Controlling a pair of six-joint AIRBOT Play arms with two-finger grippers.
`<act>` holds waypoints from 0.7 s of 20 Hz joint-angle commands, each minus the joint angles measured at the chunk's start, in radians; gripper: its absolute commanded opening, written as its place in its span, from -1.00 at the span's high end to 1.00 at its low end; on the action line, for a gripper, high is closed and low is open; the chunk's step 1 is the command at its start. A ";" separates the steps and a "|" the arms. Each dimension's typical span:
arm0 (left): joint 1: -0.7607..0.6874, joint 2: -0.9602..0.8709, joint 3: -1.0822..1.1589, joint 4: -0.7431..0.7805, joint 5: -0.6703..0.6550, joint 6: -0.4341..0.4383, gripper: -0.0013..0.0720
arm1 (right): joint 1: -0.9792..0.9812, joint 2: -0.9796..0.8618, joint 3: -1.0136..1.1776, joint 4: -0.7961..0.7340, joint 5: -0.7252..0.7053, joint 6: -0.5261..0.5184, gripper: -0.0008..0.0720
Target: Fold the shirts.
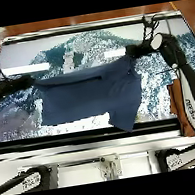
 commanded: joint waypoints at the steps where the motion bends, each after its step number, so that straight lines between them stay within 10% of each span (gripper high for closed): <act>1: -0.010 -0.093 0.000 -0.003 -0.078 0.003 0.66 | 0.001 -0.067 0.000 0.077 0.061 0.016 -0.02; 2: 0.002 -0.091 0.005 0.001 -0.113 0.003 -0.03 | -0.001 -0.059 0.000 0.082 0.073 0.015 -0.62; 3: 0.023 -0.089 0.023 0.007 -0.174 0.003 -0.65 | -0.008 -0.039 0.000 0.080 0.102 0.001 -0.74; 9: 0.299 -0.088 0.138 0.220 -0.782 -0.050 -0.75 | -0.156 0.096 -0.002 -0.198 0.581 -0.096 -0.60; 14: 0.448 -0.089 -0.131 0.153 -0.789 -0.020 -0.75 | -0.374 0.096 -0.217 0.116 0.702 -0.127 -0.60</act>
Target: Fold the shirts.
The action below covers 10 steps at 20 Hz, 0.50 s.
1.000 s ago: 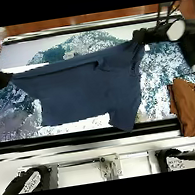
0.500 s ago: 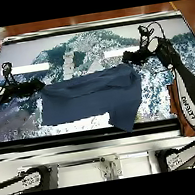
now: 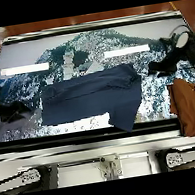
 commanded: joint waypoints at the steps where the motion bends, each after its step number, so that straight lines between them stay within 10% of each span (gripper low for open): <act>1: 0.074 -0.001 -0.166 -0.082 -0.026 0.048 -0.75 | -0.115 0.008 -0.151 0.208 0.084 -0.030 -0.60; 10: -0.019 -0.004 -0.310 -0.198 0.222 0.068 -0.73 | -0.063 0.008 -0.237 0.237 0.014 -0.054 -0.60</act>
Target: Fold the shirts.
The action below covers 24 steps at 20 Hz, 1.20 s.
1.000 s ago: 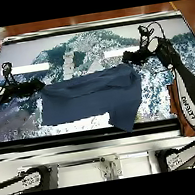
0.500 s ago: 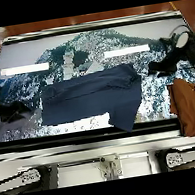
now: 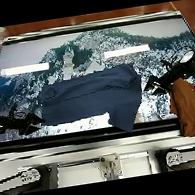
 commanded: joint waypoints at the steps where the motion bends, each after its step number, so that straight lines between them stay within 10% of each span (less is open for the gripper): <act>1: -0.042 0.000 -0.028 -0.024 0.103 0.005 -0.64 | 0.009 0.001 -0.013 0.017 -0.004 -0.009 -0.60; 5: -0.117 -0.021 -0.032 -0.026 0.180 -0.032 -0.63 | 0.009 0.001 -0.013 0.016 -0.003 -0.002 -0.60; 9: -0.150 -0.043 -0.032 -0.045 0.172 -0.026 0.86 | 0.009 0.000 -0.016 -0.039 -0.010 -0.005 -0.74; 12: -0.148 -0.025 -0.031 -0.045 0.141 0.011 0.86 | -0.006 0.000 -0.032 -0.167 0.011 -0.003 -0.87; 24: -0.148 0.070 0.019 -0.045 0.129 0.025 0.86 | 0.101 -0.094 -0.194 0.131 -0.283 -0.032 -0.64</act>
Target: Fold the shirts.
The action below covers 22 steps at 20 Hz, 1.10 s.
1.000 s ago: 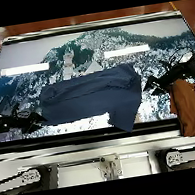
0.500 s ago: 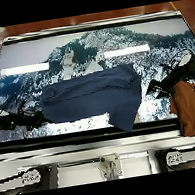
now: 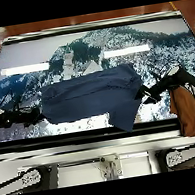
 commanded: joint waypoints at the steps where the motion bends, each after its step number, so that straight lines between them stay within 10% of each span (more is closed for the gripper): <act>1: 0.000 0.023 0.014 0.000 -0.005 0.002 0.86 | 0.053 -0.021 -0.010 0.029 -0.126 0.022 -0.55; 3: 0.000 0.031 0.014 0.000 -0.012 0.004 0.86 | 0.073 -0.021 -0.010 0.042 -0.154 0.023 -0.38; 6: 0.000 0.058 0.014 0.000 -0.018 0.045 0.86 | 0.084 -0.007 -0.005 0.070 -0.129 0.002 0.78; 13: -0.001 0.302 0.192 -0.011 -0.016 0.065 0.86 | 0.085 0.344 0.088 0.071 -0.184 -0.196 0.79; 22: -0.003 0.610 0.742 -0.212 0.133 0.062 0.86 | 0.085 0.765 0.550 0.070 -0.288 -0.203 0.79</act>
